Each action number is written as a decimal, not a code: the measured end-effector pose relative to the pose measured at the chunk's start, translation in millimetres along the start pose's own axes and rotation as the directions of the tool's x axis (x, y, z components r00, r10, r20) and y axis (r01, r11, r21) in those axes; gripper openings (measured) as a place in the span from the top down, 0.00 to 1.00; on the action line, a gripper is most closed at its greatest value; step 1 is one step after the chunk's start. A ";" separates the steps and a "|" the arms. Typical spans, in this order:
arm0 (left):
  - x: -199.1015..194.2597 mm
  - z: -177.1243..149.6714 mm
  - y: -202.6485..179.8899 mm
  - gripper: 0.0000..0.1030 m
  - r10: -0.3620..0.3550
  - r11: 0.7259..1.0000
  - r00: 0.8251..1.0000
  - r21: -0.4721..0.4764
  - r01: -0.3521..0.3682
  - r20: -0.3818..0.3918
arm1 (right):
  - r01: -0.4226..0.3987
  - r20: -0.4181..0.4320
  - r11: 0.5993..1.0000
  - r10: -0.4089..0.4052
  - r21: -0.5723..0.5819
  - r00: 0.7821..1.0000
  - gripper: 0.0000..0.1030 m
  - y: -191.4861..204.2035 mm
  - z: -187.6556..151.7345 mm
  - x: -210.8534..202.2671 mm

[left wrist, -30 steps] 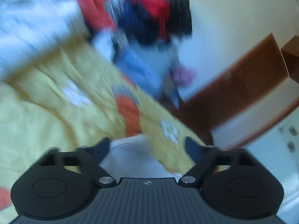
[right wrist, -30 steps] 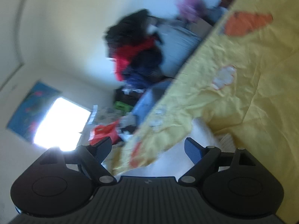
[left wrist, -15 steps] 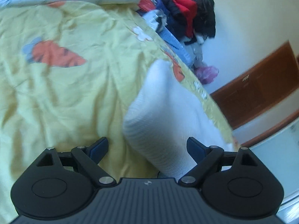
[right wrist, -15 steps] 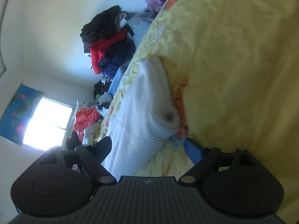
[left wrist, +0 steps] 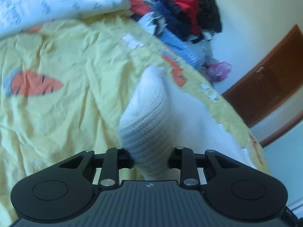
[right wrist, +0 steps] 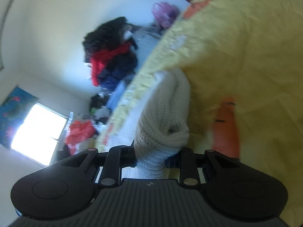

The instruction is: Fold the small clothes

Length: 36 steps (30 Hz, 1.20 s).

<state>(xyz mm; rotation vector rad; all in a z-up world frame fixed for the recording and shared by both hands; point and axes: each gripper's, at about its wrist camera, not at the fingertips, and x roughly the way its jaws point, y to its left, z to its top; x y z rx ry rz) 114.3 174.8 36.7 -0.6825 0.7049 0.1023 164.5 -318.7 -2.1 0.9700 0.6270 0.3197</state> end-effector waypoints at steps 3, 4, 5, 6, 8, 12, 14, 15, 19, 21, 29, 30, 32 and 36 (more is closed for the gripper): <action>-30.2 0.5 -4.5 0.75 -0.035 0.999 0.999 0.030 0.035 -0.003 | -0.048 -0.024 0.998 0.048 -0.032 0.999 0.74 13.6 -0.3 -26.4; -44.5 -3.7 -3.2 0.75 -0.046 0.998 0.999 0.042 0.046 -0.008 | -0.067 -0.039 0.997 0.065 -0.044 0.997 0.74 17.0 -2.7 -38.7; -58.1 -8.3 -0.7 0.75 -0.060 0.997 0.998 0.052 0.061 -0.016 | -0.081 -0.059 0.995 0.078 -0.060 0.995 0.74 19.2 -7.0 -53.9; -72.6 -14.7 4.3 0.75 -0.076 0.995 0.997 0.059 0.077 -0.030 | -0.088 -0.077 0.994 0.083 -0.070 0.994 0.74 19.2 -11.0 -70.0; -96.1 -31.4 18.2 0.75 -0.094 0.993 0.993 0.066 0.098 -0.067 | -0.086 -0.115 0.993 0.076 -0.083 0.990 0.74 14.1 -23.1 -102.8; -134.6 -80.0 57.6 0.75 -0.079 0.993 0.982 0.067 0.092 -0.171 | -0.034 -0.187 0.998 0.023 -0.055 0.982 0.74 -8.2 -58.1 -163.5; -141.1 -103.4 75.5 0.73 -0.075 0.995 0.973 0.054 0.089 -0.218 | 0.008 -0.218 0.999 -0.014 -0.031 0.976 0.73 -19.4 -76.4 -180.9; -140.7 -110.9 81.5 0.68 -0.075 0.993 0.970 0.073 0.094 -0.230 | 0.028 -0.233 0.999 -0.031 -0.017 0.972 0.72 -25.8 -84.6 -185.2; -155.9 -104.6 92.7 0.59 -0.088 0.979 0.964 0.155 0.130 -0.252 | 0.150 -0.256 0.988 -0.151 -0.023 0.955 0.55 -39.7 -82.8 -193.3; -176.3 -88.7 88.0 0.58 -0.114 0.958 0.961 0.230 0.173 -0.252 | 0.139 -0.243 0.989 -0.146 -0.048 0.959 0.50 -30.7 -67.7 -202.9; -156.5 -25.5 34.4 0.14 0.017 0.888 0.997 0.457 -0.052 0.080 | 0.098 -0.073 0.920 -0.135 -0.379 0.988 0.22 15.0 -6.4 -156.8; -137.6 -21.0 26.0 0.14 0.041 0.880 0.996 0.468 -0.074 0.081 | 0.106 -0.084 0.908 -0.152 -0.405 0.985 0.22 19.5 2.0 -136.4; -98.9 -15.7 12.5 0.15 0.084 0.868 0.995 0.487 -0.096 0.047 | 0.120 -0.107 0.874 -0.191 -0.471 0.976 0.23 30.1 7.8 -96.9; -31.1 -20.4 -9.9 0.19 0.176 0.826 0.984 0.547 -0.136 -0.021 | 0.144 -0.145 0.794 -0.280 -0.590 0.949 0.24 39.1 7.9 -29.5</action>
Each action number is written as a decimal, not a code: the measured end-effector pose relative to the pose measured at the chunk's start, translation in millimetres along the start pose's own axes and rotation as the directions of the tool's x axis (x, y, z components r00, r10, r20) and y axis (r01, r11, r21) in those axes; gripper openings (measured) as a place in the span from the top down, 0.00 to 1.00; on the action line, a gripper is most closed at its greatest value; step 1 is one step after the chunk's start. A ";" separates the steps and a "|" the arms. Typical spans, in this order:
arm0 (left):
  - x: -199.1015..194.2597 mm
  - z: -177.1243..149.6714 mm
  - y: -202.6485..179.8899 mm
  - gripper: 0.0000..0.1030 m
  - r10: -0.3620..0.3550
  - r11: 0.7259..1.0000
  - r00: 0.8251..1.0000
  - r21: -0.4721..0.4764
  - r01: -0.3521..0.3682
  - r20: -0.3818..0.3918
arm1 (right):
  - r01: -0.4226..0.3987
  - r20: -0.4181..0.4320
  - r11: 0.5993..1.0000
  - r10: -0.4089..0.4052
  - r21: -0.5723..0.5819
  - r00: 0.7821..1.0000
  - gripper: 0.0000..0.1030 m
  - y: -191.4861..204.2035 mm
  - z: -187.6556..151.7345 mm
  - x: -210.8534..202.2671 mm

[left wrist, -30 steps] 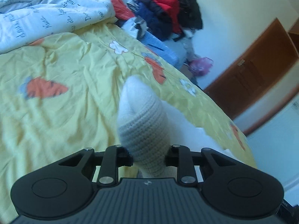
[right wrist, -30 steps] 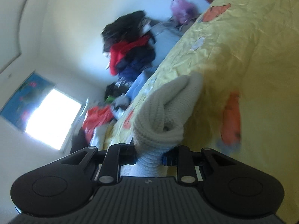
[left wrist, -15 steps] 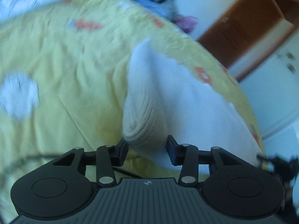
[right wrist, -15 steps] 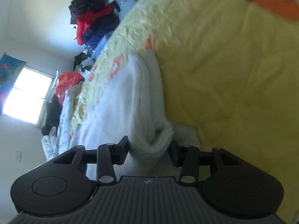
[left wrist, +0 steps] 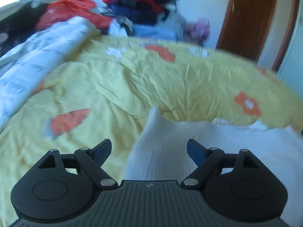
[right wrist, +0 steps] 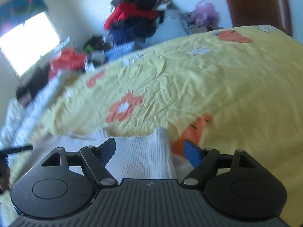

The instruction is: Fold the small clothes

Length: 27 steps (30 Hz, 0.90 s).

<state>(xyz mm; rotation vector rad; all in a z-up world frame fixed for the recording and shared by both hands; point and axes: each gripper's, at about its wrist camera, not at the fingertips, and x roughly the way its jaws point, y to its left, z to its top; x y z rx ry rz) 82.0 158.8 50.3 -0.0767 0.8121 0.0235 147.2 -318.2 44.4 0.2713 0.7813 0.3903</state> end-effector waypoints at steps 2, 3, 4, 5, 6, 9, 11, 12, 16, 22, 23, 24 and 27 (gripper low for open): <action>26.5 -1.5 -10.0 0.44 0.034 0.999 0.996 0.030 -0.031 -0.088 | 0.023 -0.061 1.000 -0.024 -0.014 0.998 0.29 1.5 0.4 24.1; 32.2 -0.9 -11.0 0.55 0.014 1.000 0.995 0.014 -0.013 -0.099 | 0.035 -0.094 0.999 -0.035 -0.011 0.995 0.38 0.4 -0.8 34.7; 28.8 0.7 -12.2 0.74 0.018 1.000 0.997 0.015 -0.017 -0.073 | 0.024 -0.092 1.000 -0.024 0.000 0.995 0.68 0.5 -2.7 38.1; 23.2 1.4 -14.8 0.78 0.033 0.999 0.998 0.036 -0.031 -0.053 | -0.031 -0.084 0.999 0.033 0.021 0.996 0.84 -0.3 -1.7 36.9; 16.7 1.6 -16.7 0.81 0.042 0.998 0.999 0.046 -0.041 -0.023 | -0.081 -0.067 0.995 0.085 0.053 0.994 0.84 -2.3 -0.4 30.0; 16.1 -7.7 -14.3 0.82 0.090 0.995 0.996 0.034 -0.090 0.027 | -0.095 0.110 0.993 0.087 0.068 0.990 0.85 -6.7 4.0 5.9; 29.1 -15.4 -11.5 0.82 0.108 0.994 0.994 0.007 -0.109 0.012 | -0.054 0.084 0.987 0.042 0.152 0.996 0.85 -23.6 -0.9 16.0; 26.7 -17.9 -11.9 0.82 0.109 0.994 0.994 0.008 -0.109 0.033 | -0.046 0.053 0.984 0.038 0.173 0.998 0.85 -26.5 -5.6 22.5; 9.1 -18.5 -17.5 0.66 0.136 0.990 0.989 0.037 -0.138 0.062 | 0.043 0.027 0.991 -0.046 0.126 0.999 0.62 -13.6 -17.0 22.7; -50.2 -22.4 -39.5 0.30 0.172 0.974 0.946 0.097 -0.206 0.274 | -0.039 0.222 0.987 0.003 0.156 0.975 0.37 4.3 -14.4 -44.0; -53.4 -21.2 -46.6 0.24 0.158 0.975 0.942 0.103 -0.196 0.298 | -0.073 0.230 0.988 0.039 0.138 0.972 0.33 14.2 -14.7 -47.5; -53.4 -19.9 -56.3 0.21 0.136 0.976 0.940 0.120 -0.182 0.313 | -0.083 0.226 0.990 0.055 0.117 0.973 0.28 23.9 -14.9 -45.4; -32.1 -17.0 -84.2 0.21 0.103 0.969 0.954 0.189 -0.161 0.282 | -0.037 0.176 0.999 0.034 0.013 0.984 0.26 55.7 -19.1 -20.5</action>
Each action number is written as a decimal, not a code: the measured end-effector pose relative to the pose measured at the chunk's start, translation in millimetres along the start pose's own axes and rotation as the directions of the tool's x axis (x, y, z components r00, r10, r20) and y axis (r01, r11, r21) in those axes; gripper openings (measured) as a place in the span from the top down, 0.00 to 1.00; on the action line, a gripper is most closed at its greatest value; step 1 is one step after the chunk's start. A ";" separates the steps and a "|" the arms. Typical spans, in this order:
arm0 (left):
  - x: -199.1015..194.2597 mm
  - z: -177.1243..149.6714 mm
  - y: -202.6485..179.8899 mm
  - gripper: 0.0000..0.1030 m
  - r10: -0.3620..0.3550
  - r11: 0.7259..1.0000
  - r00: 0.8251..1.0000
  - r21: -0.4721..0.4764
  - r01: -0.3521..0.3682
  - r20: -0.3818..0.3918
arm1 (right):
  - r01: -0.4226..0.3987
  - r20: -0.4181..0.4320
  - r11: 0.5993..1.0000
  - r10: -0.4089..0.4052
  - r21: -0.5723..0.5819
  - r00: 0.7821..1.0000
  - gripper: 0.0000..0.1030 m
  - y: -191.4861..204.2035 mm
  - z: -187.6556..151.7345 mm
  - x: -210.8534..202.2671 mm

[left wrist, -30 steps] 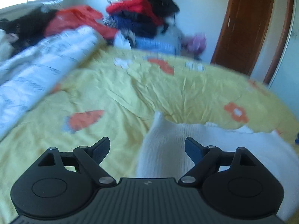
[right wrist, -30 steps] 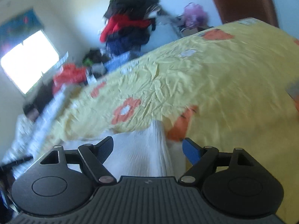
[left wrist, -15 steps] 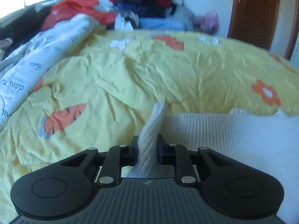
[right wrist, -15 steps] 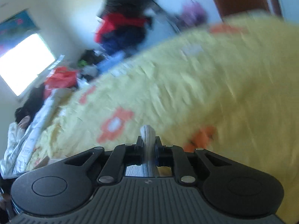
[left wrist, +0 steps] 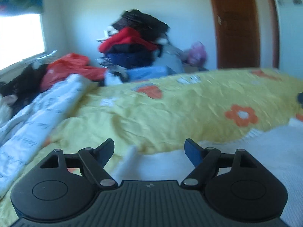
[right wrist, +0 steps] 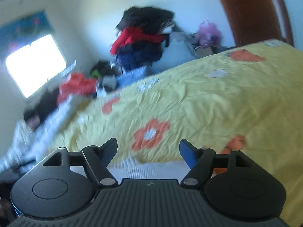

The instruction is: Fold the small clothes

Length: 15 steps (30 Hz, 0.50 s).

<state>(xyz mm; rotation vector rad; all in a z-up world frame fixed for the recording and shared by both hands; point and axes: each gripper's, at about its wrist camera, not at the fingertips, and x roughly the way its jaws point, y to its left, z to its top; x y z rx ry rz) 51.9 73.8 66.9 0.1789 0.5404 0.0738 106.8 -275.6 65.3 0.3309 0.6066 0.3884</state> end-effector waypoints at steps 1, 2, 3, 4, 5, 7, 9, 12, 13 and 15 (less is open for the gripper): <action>10.2 -1.3 -7.4 0.21 -0.007 1.000 1.000 0.009 0.007 -0.028 | 0.022 -0.027 0.999 -0.023 -0.033 0.999 0.26 5.5 -5.2 10.2; 20.6 -3.7 -11.5 0.21 -0.010 1.000 0.998 0.009 0.011 -0.063 | 0.044 -0.056 0.997 -0.047 -0.062 0.997 0.27 9.2 -8.8 20.1; 32.2 -7.9 -14.6 0.21 -0.011 1.000 0.994 0.011 0.012 -0.110 | 0.082 -0.088 0.991 -0.091 -0.110 0.992 0.27 11.0 -16.7 30.0; 42.7 -14.3 -15.1 0.20 -0.002 1.000 0.988 0.018 0.005 -0.156 | 0.130 -0.119 0.979 -0.150 -0.158 0.982 0.27 9.2 -25.4 38.3; 51.3 -23.3 -13.3 0.19 0.008 1.000 0.981 0.018 -0.004 -0.192 | 0.167 -0.139 0.965 -0.198 -0.203 0.970 0.28 4.9 -33.8 43.5; 53.1 -30.9 3.0 0.17 -0.049 0.997 0.983 -0.069 0.037 -0.175 | 0.138 -0.113 0.977 -0.157 -0.162 0.981 0.28 -1.2 -32.2 33.4; 59.2 -32.5 16.1 0.12 -0.089 0.988 0.977 -0.138 0.063 -0.192 | 0.141 -0.113 0.980 -0.158 -0.142 0.981 0.29 -7.2 -31.2 35.3; 61.6 -33.0 13.1 0.10 -0.073 0.990 0.978 -0.130 0.048 -0.193 | 0.158 -0.124 0.977 -0.177 -0.146 0.976 0.28 -8.9 -27.4 45.0; 60.0 -33.5 10.6 0.10 -0.062 0.993 0.980 -0.115 0.040 -0.189 | 0.165 -0.125 0.973 -0.186 -0.162 0.974 0.28 -6.3 -28.1 45.2; 56.3 -33.2 8.7 0.10 -0.051 0.994 0.981 -0.109 0.031 -0.187 | 0.178 -0.125 0.966 -0.203 -0.188 0.971 0.27 -1.8 -30.4 46.0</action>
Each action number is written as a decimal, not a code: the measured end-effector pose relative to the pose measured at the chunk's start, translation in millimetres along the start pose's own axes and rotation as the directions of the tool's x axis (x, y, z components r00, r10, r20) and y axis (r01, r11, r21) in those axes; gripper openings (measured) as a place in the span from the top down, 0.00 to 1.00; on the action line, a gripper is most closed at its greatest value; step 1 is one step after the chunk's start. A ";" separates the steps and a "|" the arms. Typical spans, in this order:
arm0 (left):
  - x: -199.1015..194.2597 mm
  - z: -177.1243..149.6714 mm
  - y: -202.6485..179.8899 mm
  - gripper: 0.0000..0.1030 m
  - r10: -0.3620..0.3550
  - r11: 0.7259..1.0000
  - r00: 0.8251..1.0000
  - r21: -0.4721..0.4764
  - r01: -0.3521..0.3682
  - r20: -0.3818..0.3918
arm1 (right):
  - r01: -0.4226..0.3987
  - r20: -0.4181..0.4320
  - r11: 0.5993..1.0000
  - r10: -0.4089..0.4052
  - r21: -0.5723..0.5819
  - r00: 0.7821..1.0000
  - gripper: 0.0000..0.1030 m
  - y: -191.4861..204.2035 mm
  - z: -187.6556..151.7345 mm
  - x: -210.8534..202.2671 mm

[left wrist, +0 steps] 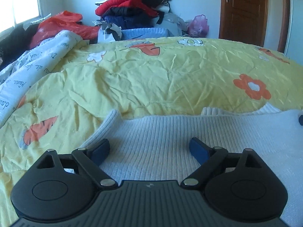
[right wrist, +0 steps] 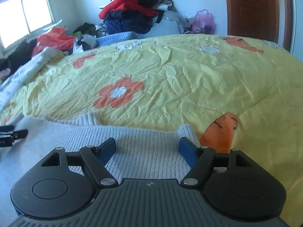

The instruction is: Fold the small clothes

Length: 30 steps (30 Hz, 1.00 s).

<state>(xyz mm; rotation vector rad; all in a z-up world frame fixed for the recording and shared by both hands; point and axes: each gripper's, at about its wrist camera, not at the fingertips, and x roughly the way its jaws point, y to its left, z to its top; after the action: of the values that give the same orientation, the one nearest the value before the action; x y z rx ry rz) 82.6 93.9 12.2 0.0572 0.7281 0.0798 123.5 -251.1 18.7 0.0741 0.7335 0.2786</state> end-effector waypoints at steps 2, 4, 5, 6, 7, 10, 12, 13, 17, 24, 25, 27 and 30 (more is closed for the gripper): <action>-10.5 2.1 -4.1 0.10 0.036 0.999 0.999 0.011 -0.036 0.014 | 0.026 -0.001 0.999 -0.026 -0.018 1.000 0.27 6.1 1.3 -0.1; -34.7 0.0 -9.2 0.11 0.101 0.994 0.993 0.030 -0.104 0.065 | 0.092 0.036 0.995 -0.090 -0.050 0.995 0.23 17.3 2.9 -15.9; -52.3 -4.4 -10.6 0.10 0.084 0.995 0.992 0.037 -0.088 0.099 | 0.103 0.070 0.993 -0.099 -0.057 0.993 0.20 22.5 0.4 -30.0; -66.8 -9.5 -11.4 0.10 0.046 0.998 0.992 0.036 -0.051 0.120 | 0.073 0.101 0.996 -0.067 -0.060 0.993 0.17 26.8 -2.9 -46.0; -80.5 -16.2 -12.3 0.10 -0.001 1.000 0.991 0.031 -0.003 0.133 | 0.032 0.114 0.998 -0.025 -0.059 0.993 0.08 29.8 -6.6 -57.8; -90.8 -34.7 -22.2 0.10 -0.081 0.996 0.993 0.051 0.076 0.085 | -0.035 0.109 0.998 0.041 -0.058 0.993 0.03 38.9 -24.0 -75.3; -80.9 -48.3 -31.5 0.10 -0.069 0.994 0.997 0.084 0.066 0.029 | -0.009 0.057 0.996 0.014 -0.094 0.998 0.04 43.8 -38.0 -66.6; -78.2 -54.2 -31.0 0.08 -0.067 0.995 0.997 0.078 0.064 0.044 | 0.019 0.027 0.994 -0.016 -0.108 1.000 0.04 44.0 -44.4 -59.2; -65.8 -68.5 -12.7 0.00 -0.126 0.992 0.987 -0.001 0.127 0.104 | -0.001 0.074 0.995 0.009 -0.102 0.997 0.02 33.2 -63.3 -52.7; -90.3 -64.1 -22.1 0.00 -0.048 0.999 0.995 0.019 0.046 0.088 | 0.046 0.052 0.992 -0.040 -0.116 0.998 0.03 44.2 -60.7 -62.6; -101.6 -67.2 -22.8 0.00 -0.055 0.998 0.994 0.027 0.053 0.099 | 0.062 0.060 0.991 -0.055 -0.121 0.997 0.04 48.3 -61.5 -70.5; -120.5 -77.6 -21.1 0.00 -0.095 0.995 0.987 0.034 0.092 0.132 | 0.041 0.109 0.989 -0.025 -0.142 0.994 0.03 56.0 -69.6 -94.2; -136.5 -96.7 -21.9 0.00 -0.135 0.991 0.985 0.031 0.132 0.109 | 0.011 0.134 0.985 0.012 -0.171 0.991 0.00 66.3 -83.8 -116.8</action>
<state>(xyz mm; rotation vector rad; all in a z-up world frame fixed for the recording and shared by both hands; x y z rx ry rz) -82.1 61.8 28.7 0.0354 0.6205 -0.0600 -30.2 -222.3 43.3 -0.0699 0.5727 0.3329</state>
